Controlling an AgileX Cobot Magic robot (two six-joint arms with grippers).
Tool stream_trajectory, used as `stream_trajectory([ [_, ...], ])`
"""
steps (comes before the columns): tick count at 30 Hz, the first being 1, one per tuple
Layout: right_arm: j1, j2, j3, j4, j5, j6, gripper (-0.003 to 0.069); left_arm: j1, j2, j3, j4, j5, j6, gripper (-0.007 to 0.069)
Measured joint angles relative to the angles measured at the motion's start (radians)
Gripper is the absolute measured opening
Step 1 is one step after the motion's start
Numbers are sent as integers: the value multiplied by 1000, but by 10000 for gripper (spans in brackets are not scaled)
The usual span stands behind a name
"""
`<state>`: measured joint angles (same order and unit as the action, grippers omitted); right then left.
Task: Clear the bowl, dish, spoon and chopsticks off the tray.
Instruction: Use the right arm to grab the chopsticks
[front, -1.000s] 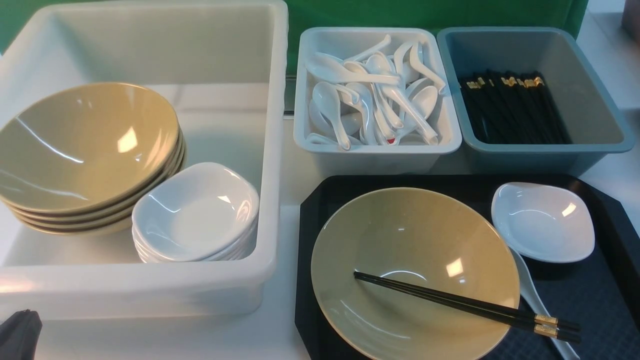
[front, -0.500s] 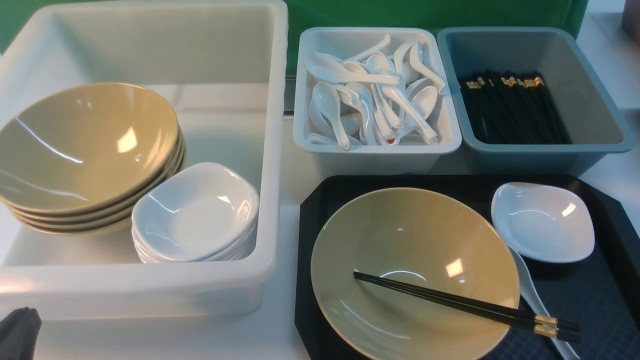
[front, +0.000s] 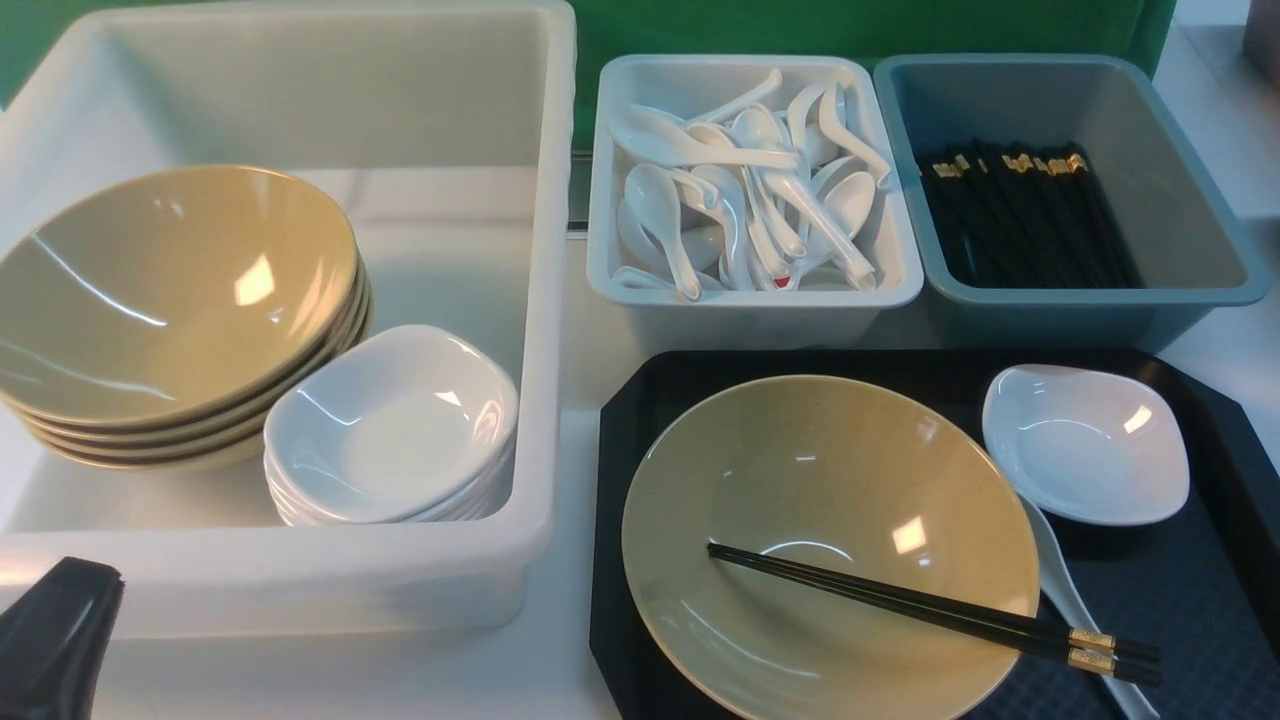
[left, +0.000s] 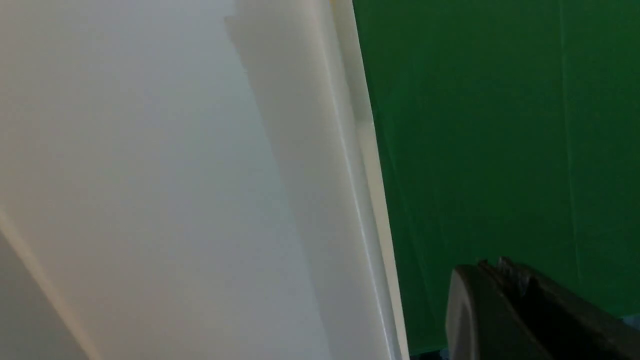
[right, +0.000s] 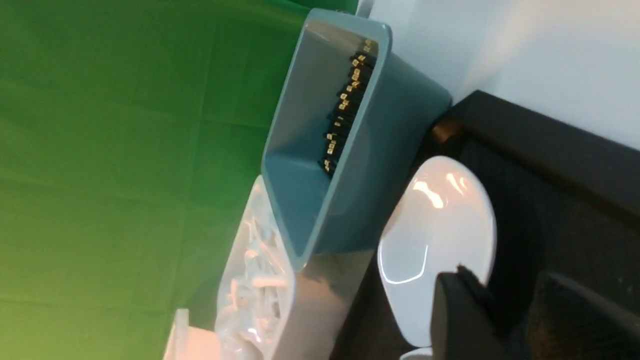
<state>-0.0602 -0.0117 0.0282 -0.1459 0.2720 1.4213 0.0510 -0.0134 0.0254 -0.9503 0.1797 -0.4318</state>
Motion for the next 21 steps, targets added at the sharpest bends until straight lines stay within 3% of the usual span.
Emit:
stream_trajectory([
  [3,0,0,0,-1,33,-68,238,0,0,0,-18,0,0,-11],
  [7,18,0,1,15,-10,-182,238,0,0,-43,-8,43,139,-11],
  [9,83,0,-10,24,-117,-373,238,0,1,-169,36,118,350,-11],
  [10,83,0,-10,23,-117,-373,238,0,1,-179,36,125,365,-11],
  [12,173,43,-113,26,-47,-532,225,0,66,-330,119,221,530,-11],
  [13,180,50,-123,26,-39,-545,219,0,75,-353,128,229,547,-11],
  [16,278,188,-286,27,70,-767,162,0,238,-514,267,361,615,-11],
  [17,339,300,-408,27,153,-915,109,0,363,-639,372,480,635,-11],
  [18,352,325,-437,27,163,-946,97,0,376,-639,384,495,635,-11],
  [19,402,428,-555,27,268,-1062,55,-1,497,-743,478,615,651,-11],
  [21,453,544,-686,28,378,-1173,34,-16,602,-824,562,730,681,-11],
])
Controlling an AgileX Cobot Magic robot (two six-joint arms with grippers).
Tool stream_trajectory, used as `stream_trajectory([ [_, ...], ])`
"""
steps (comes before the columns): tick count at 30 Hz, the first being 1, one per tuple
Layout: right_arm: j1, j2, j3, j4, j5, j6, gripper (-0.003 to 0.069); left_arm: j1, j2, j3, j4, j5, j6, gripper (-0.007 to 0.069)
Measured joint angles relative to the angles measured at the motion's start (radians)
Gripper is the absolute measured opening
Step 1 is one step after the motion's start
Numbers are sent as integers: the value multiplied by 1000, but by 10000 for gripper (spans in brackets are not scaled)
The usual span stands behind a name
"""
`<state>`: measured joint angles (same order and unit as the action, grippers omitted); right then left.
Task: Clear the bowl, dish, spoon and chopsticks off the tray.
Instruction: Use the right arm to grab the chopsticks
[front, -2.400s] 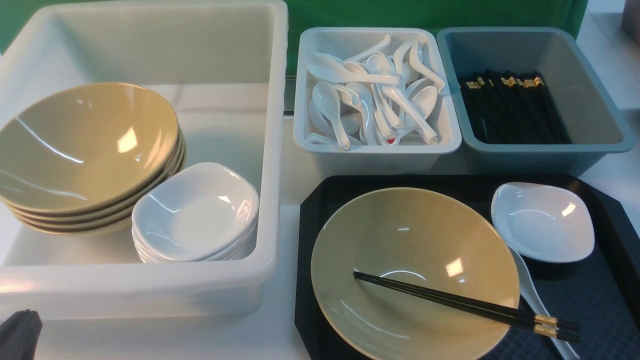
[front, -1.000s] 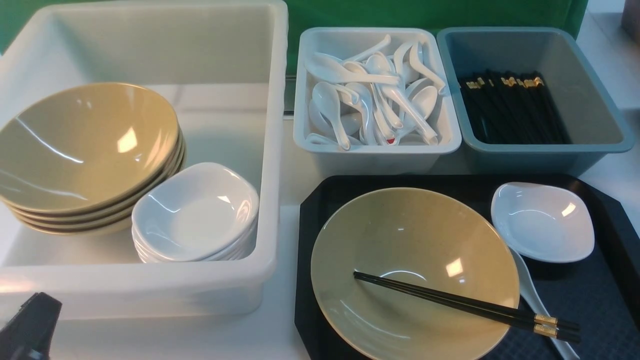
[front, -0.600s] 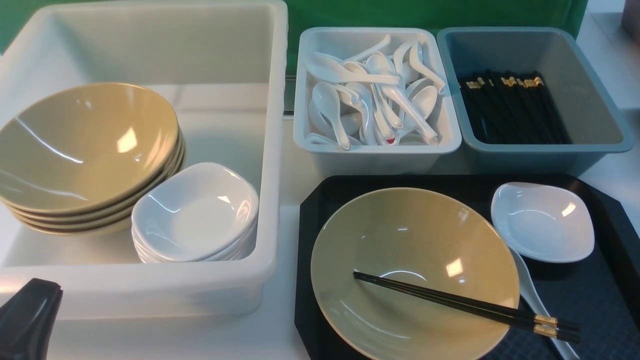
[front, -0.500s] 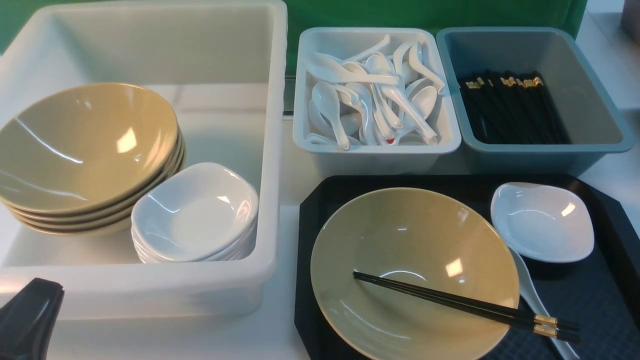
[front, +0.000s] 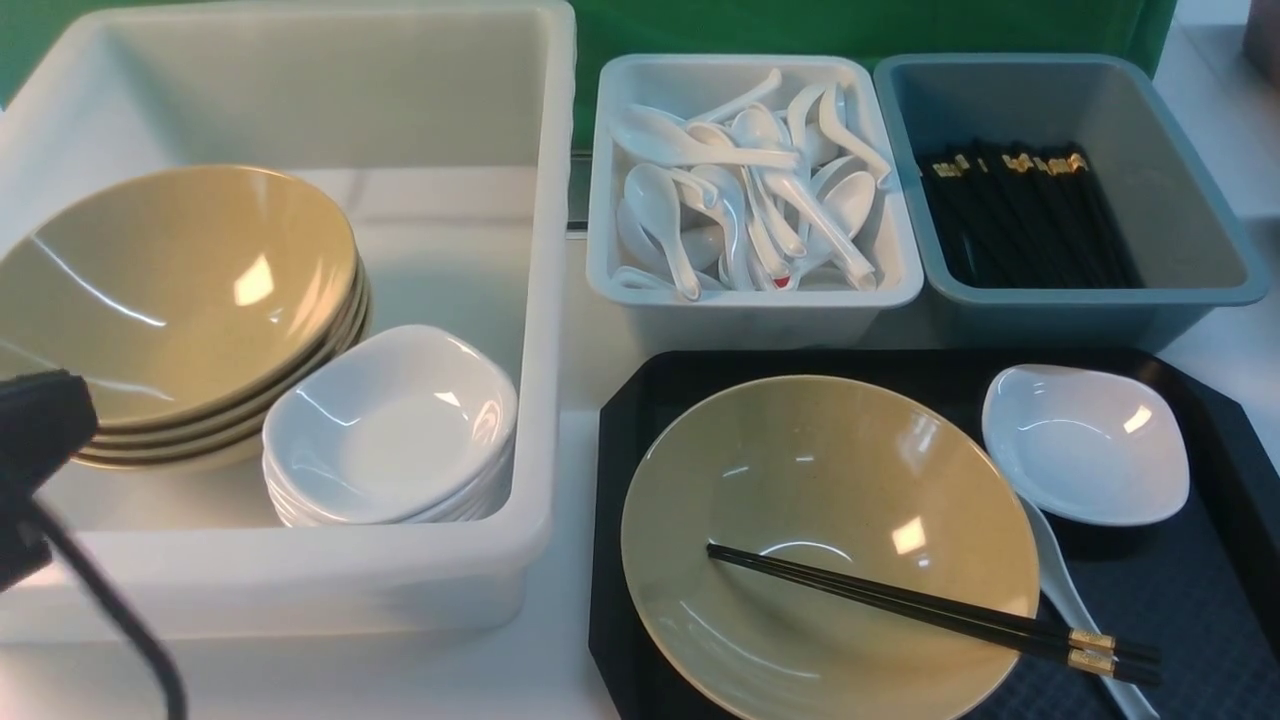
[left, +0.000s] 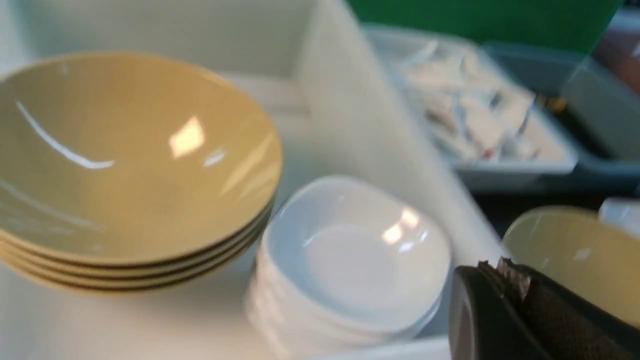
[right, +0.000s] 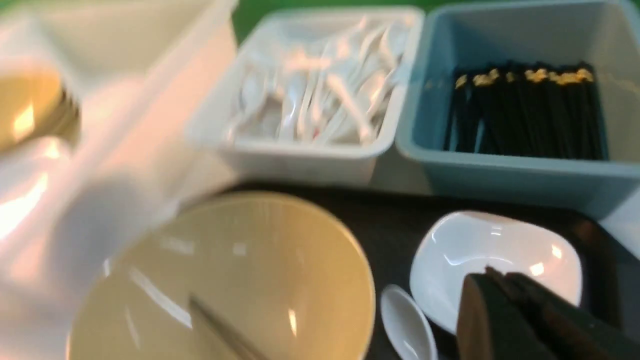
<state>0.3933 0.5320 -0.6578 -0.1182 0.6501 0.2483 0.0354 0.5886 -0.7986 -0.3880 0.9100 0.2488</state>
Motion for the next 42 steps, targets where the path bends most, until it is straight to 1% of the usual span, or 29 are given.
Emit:
stream_trajectory([
  [1,0,0,-14,0,0,0,34,-4,11,-7,9,10,3,-11],
  [2,40,102,-107,1,117,-86,33,-50,77,-49,67,71,14,-11],
  [4,81,226,-221,1,264,-191,33,-164,156,-88,132,134,24,-11],
  [5,98,285,-269,1,332,-242,33,-200,185,-97,151,159,25,-11],
  [7,124,383,-336,2,440,-322,33,-318,253,-106,180,194,27,-11],
  [8,139,442,-369,3,478,-366,34,-384,292,-107,189,205,27,-11],
  [9,141,451,-374,3,490,-373,35,-395,298,-107,189,207,27,-11],
  [10,165,530,-412,3,528,-427,38,-483,354,-107,193,213,27,-11],
  [11,168,538,-416,3,536,-433,39,-492,360,-107,193,213,27,-11],
  [12,188,596,-442,3,562,-468,47,-557,397,-107,193,206,28,-11],
  [13,194,612,-449,3,567,-477,52,-565,406,-107,193,205,28,-11],
  [14,208,653,-465,3,578,-494,66,-605,432,-107,193,190,28,-11],
  [15,228,715,-488,5,584,-516,101,-649,457,-107,192,162,28,-11],
  [17,248,786,-514,12,584,-539,163,-685,485,-107,188,126,28,-11],
  [18,248,786,-514,12,584,-539,171,-688,485,-107,188,122,28,-11],
  [19,263,850,-533,19,583,-550,255,-707,502,-107,173,88,28,-11],
  [21,274,905,-542,30,581,-557,363,-715,508,-107,155,58,28,-11],
  [22,279,931,-544,33,578,-558,400,-715,508,-107,148,46,28,-11],
  [25,294,989,-544,39,558,-559,494,-716,508,-107,139,27,28,-11],
  [27,309,1044,-545,41,539,-565,533,-716,508,-107,138,21,32,-11],
  [29,316,1073,-546,41,526,-574,542,-716,508,-107,138,17,34,-11],
  [32,321,1131,-550,42,498,-586,537,-716,508,-107,138,15,40,-11],
  [34,323,1167,-551,35,480,-587,507,-716,508,-107,144,15,51,-11],
  [35,323,1182,-551,28,473,-587,473,-716,508,-107,150,15,55,-11],
  [36,323,1187,-551,26,473,-587,466,-716,508,-107,151,15,55,-11],
  [38,323,1205,-551,15,483,-587,357,-716,508,-107,163,15,58,-11],
  [39,323,1206,-553,13,501,-587,276,-716,508,-107,166,15,58,-11],
  [41,323,1197,-564,13,530,-587,153,-716,508,-107,170,15,58,-11],
  [42,323,1182,-576,13,548,-586,141,-716,508,-107,171,15,58,-11],
])
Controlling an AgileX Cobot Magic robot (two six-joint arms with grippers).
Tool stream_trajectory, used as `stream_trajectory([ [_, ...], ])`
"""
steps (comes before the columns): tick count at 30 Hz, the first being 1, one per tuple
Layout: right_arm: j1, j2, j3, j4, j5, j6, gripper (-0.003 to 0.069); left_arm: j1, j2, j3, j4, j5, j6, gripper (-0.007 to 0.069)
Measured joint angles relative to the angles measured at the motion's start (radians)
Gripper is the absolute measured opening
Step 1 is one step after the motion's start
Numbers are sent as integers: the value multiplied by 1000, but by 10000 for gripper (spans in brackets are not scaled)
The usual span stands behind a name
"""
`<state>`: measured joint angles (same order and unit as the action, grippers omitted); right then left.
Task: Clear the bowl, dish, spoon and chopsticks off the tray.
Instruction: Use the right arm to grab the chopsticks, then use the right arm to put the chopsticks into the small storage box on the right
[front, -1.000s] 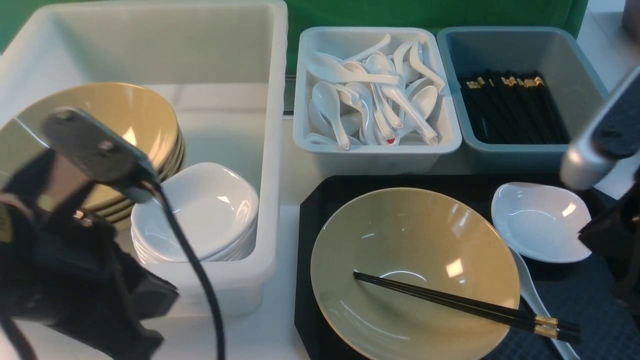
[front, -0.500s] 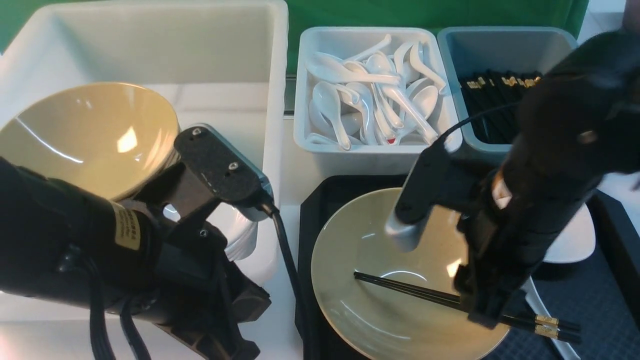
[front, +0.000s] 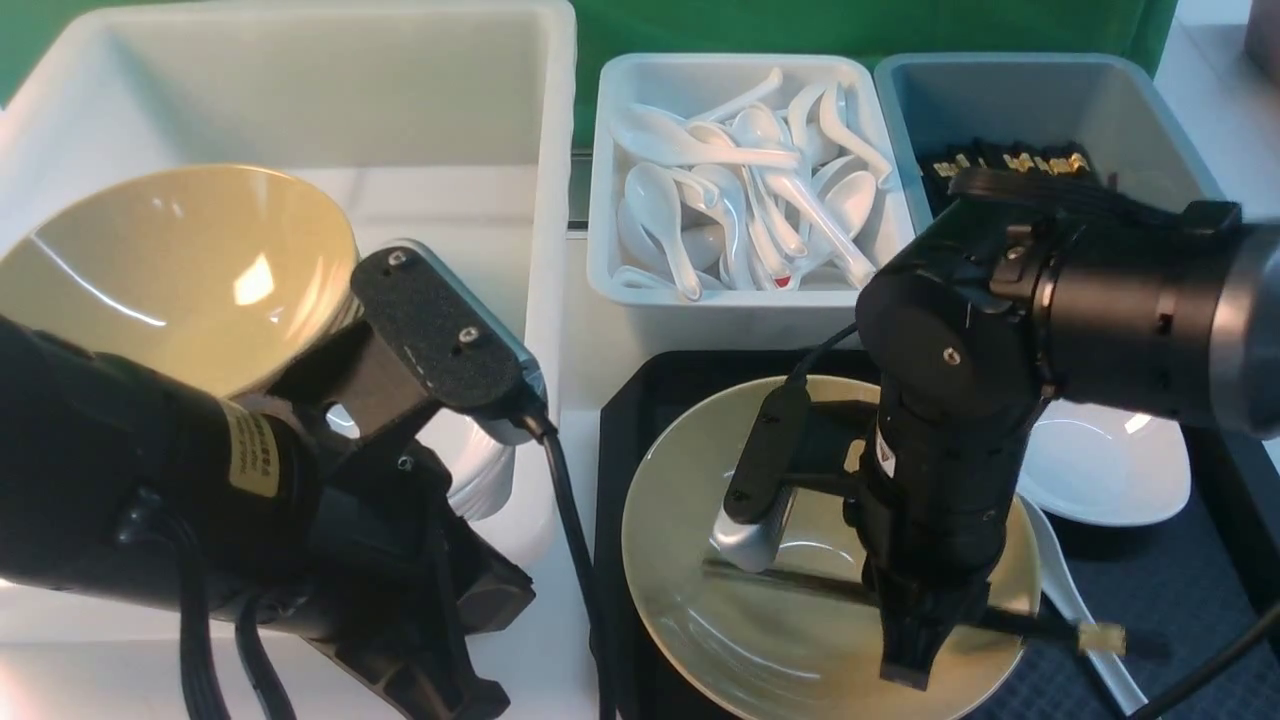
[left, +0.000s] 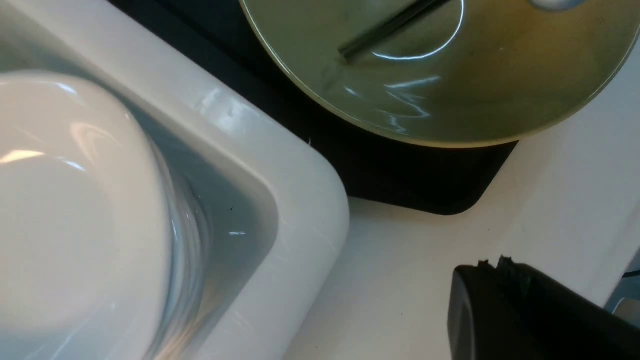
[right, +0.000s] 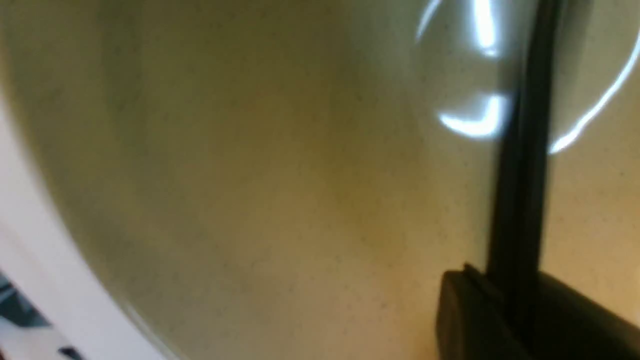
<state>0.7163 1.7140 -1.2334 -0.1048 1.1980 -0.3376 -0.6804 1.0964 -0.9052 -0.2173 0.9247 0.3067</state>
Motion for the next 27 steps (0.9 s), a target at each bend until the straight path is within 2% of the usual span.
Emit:
stream_trajectory([
  [5,-2,-97,-79,-17,18,4,152,0,0,0,9,0,0,-11],
  [8,-39,-142,-175,-59,30,30,152,0,0,0,10,-11,0,-11],
  [12,-153,-135,-331,-98,23,83,152,0,0,0,8,-61,-1,-11],
  [17,-385,-6,-566,-112,-170,261,152,0,0,0,-47,-123,-13,-11],
  [18,-393,2,-566,-112,-179,261,152,0,0,0,-50,-124,-15,-11],
  [19,-448,63,-621,-113,-245,322,152,0,0,0,-76,-136,-24,-11],
  [23,-530,191,-710,-116,-362,434,152,0,0,0,-127,-147,-43,-11],
  [24,-575,286,-761,-119,-430,503,152,0,0,0,-162,-149,-54,-11],
  [27,-608,374,-799,-120,-463,539,152,0,0,0,-199,-150,-57,-11],
])
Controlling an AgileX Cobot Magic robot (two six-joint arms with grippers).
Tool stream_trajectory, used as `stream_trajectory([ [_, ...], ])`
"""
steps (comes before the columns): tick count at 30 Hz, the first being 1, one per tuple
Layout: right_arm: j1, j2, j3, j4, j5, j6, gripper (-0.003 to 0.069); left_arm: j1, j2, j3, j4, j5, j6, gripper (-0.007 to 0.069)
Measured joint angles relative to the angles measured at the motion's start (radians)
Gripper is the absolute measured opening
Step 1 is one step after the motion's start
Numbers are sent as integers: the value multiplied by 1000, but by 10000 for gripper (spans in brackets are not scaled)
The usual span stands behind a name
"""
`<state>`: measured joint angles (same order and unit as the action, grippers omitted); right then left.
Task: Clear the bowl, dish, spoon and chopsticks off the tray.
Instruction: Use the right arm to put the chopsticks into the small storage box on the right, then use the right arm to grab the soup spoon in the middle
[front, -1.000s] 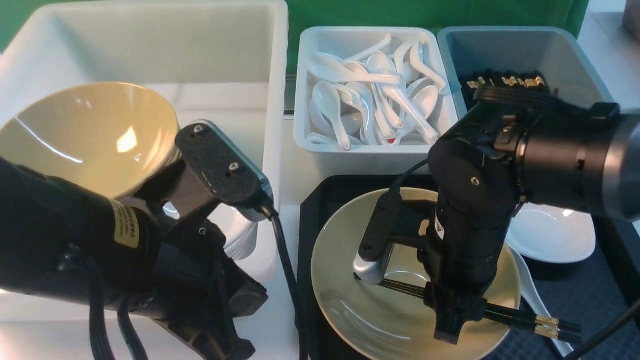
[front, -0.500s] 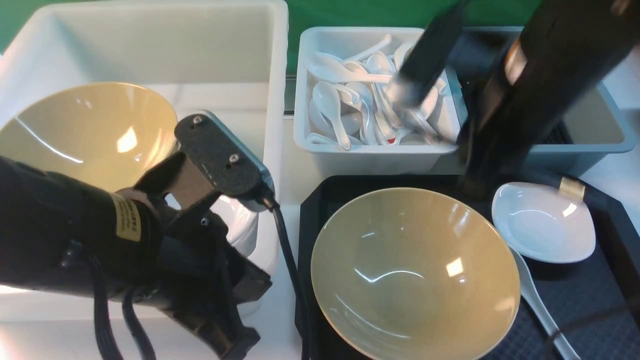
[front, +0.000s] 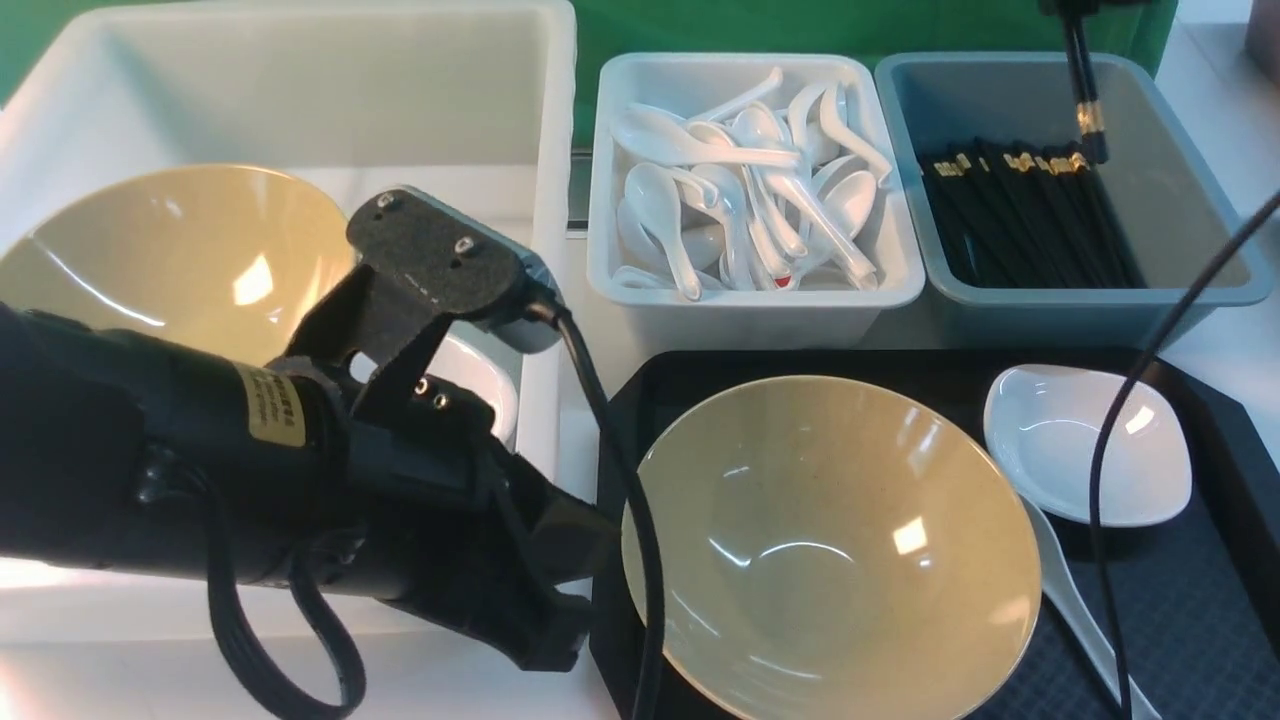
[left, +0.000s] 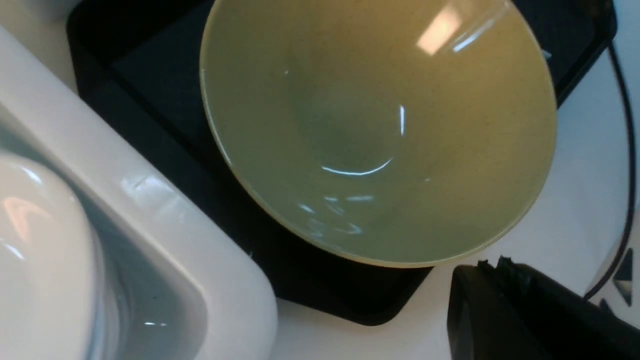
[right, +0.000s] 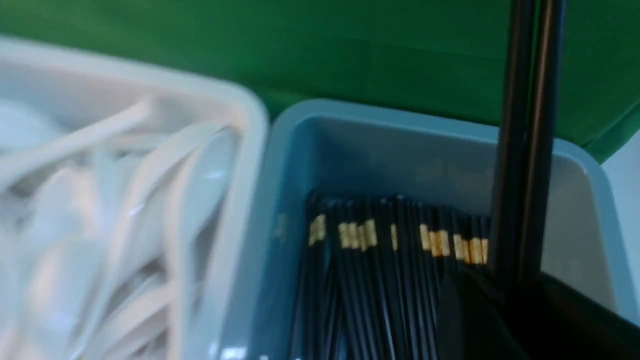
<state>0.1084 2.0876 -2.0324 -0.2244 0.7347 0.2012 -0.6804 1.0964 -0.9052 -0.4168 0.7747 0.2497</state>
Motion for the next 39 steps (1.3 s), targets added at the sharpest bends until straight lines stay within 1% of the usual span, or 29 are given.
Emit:
stream_trajectory([
  [2,-22,69,-26,0,4,16,158,0,0,0,-32,0,0,-11],
  [4,-31,105,-36,0,36,19,195,0,0,0,-56,4,0,-11],
  [5,-34,115,-36,0,65,20,232,0,0,0,-62,9,0,-11],
  [6,-35,117,-36,1,118,20,299,0,0,0,-71,13,0,-11],
  [7,-35,117,-36,2,133,19,309,0,1,0,-71,14,0,-11],
  [9,-35,104,-39,10,213,-2,408,0,1,0,-73,13,0,-11],
  [10,-35,93,-40,16,242,-25,444,0,1,0,-73,10,0,-11],
  [12,-35,43,-42,47,379,-120,527,0,2,0,-72,-21,1,-11],
  [14,-35,-2,-43,72,452,-194,563,0,7,-5,-65,-41,7,-11],
  [16,-35,-78,-22,101,489,-242,578,0,27,-35,-48,-45,24,-11],
  [19,-27,-221,61,152,499,-281,581,0,90,-138,-3,19,51,-11],
  [23,15,-439,250,173,506,-309,577,0,169,-268,45,116,75,-11],
  [26,75,-591,442,175,509,-315,575,0,216,-332,81,145,92,-11],
  [27,84,-608,470,175,509,-315,575,0,218,-334,82,146,95,-11],
  [31,176,-740,767,186,504,-302,573,0,251,-348,89,152,126,-11],
  [35,207,-802,1011,186,418,-259,573,0,264,-348,105,186,133,-11],
  [39,209,-811,1177,152,284,-201,572,0,264,-348,115,240,136,-11],
])
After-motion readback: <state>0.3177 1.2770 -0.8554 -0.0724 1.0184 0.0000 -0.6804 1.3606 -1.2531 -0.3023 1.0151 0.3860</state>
